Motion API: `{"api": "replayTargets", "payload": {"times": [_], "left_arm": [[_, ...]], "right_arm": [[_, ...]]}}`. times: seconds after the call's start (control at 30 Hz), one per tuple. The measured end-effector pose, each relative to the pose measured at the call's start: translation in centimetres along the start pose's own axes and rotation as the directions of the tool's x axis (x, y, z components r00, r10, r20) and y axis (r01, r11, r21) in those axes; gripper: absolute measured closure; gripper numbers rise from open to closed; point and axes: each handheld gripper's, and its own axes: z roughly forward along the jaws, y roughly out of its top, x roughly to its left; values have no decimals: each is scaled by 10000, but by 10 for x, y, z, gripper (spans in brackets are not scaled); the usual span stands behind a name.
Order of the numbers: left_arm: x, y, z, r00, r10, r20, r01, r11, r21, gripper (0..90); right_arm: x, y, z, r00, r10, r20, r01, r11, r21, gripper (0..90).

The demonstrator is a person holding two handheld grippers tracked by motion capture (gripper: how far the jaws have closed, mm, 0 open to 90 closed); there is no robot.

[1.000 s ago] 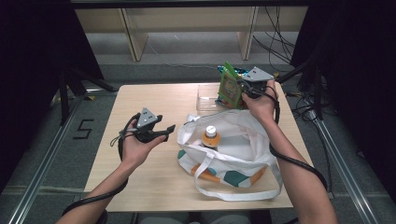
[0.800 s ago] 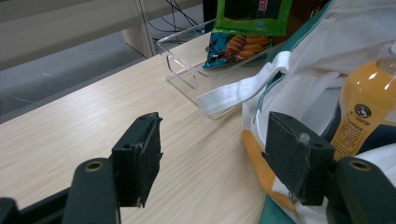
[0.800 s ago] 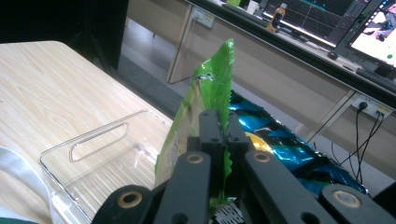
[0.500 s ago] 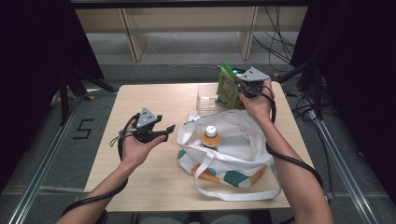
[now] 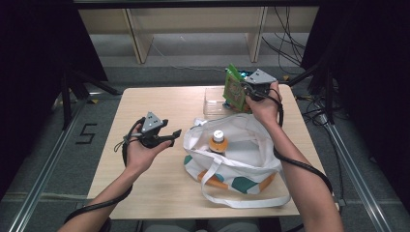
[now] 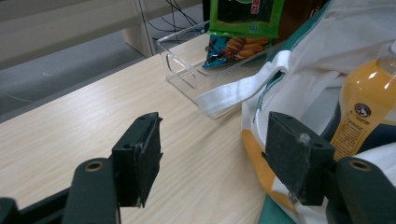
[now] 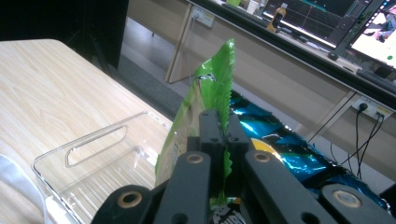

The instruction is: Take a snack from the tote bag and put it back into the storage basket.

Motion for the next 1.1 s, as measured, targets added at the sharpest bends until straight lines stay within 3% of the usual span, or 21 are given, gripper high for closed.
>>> {"api": "replayTargets", "payload": {"times": [0.27, 0.47, 0.63, 1.1], "left_arm": [[0, 0, 0, 10000, -3, 17, 3, 10000, 7, 353], [0, -1, 1, 10000, 15, 20, -15, 10000, 57, 353], [-1, -1, 1, 10000, 6, 25, -6, 10000, 53, 353], [0, -1, 0, 10000, 47, 25, -47, 10000, 51, 353]], "right_arm": [[1, -7, 2, 9997, -206, -107, 209, 9993, 312, 900], [-2, -8, -4, 9995, -3, -316, 24, 9978, 663, 900], [-3, -7, -6, 9996, -136, -252, 155, 9971, 747, 900], [-8, -12, -9, 9962, -166, -859, 314, 9841, 1747, 900]]}}
